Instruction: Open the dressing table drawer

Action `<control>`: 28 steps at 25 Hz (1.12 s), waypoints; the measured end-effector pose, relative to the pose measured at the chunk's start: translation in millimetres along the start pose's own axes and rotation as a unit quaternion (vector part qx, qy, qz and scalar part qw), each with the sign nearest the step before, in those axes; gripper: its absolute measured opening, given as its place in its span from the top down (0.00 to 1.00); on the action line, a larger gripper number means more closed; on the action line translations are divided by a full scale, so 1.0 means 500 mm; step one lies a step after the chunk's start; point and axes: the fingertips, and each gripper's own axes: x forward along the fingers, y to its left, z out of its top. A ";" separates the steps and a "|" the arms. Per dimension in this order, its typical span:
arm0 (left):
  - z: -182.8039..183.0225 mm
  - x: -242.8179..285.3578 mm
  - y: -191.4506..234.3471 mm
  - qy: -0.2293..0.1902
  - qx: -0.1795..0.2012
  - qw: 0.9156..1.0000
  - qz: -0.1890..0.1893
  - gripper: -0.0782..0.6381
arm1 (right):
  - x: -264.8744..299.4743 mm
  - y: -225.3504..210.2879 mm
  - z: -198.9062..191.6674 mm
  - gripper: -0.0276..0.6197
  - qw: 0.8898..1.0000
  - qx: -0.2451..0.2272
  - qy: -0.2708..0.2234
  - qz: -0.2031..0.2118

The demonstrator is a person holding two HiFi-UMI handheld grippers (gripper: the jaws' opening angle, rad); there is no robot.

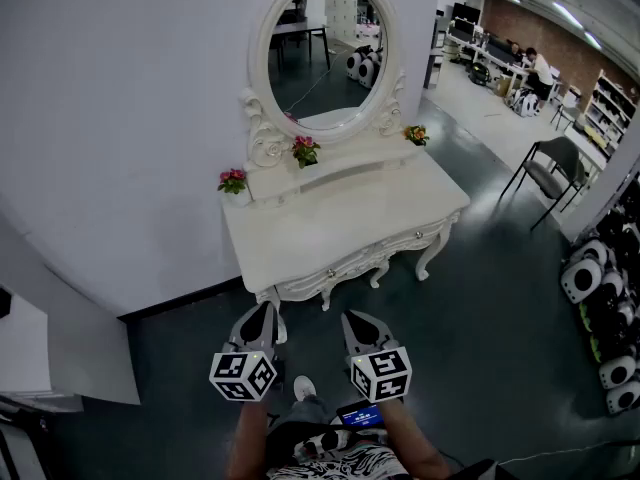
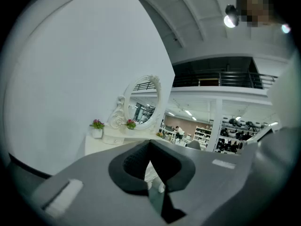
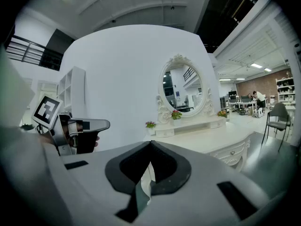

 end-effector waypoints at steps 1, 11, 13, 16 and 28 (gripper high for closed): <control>-0.002 -0.001 -0.003 0.000 0.001 1.000 0.000 0.89 | -0.004 -0.002 -0.002 0.96 1.000 0.001 0.000 -0.003; -0.023 -0.025 -0.009 0.007 0.006 1.000 0.016 0.89 | -0.026 0.013 -0.011 0.96 1.000 -0.003 0.004 0.005; -0.028 -0.031 -0.010 0.011 0.011 1.000 0.021 0.89 | -0.026 0.011 -0.016 0.95 1.000 0.003 0.007 0.005; -0.036 -0.030 -0.003 0.016 0.021 0.999 0.030 0.89 | -0.020 0.002 -0.027 0.95 1.000 0.015 0.012 0.001; -0.061 0.143 0.107 0.038 0.008 0.998 0.044 0.89 | 0.156 -0.092 -0.036 0.83 0.999 0.026 0.041 -0.011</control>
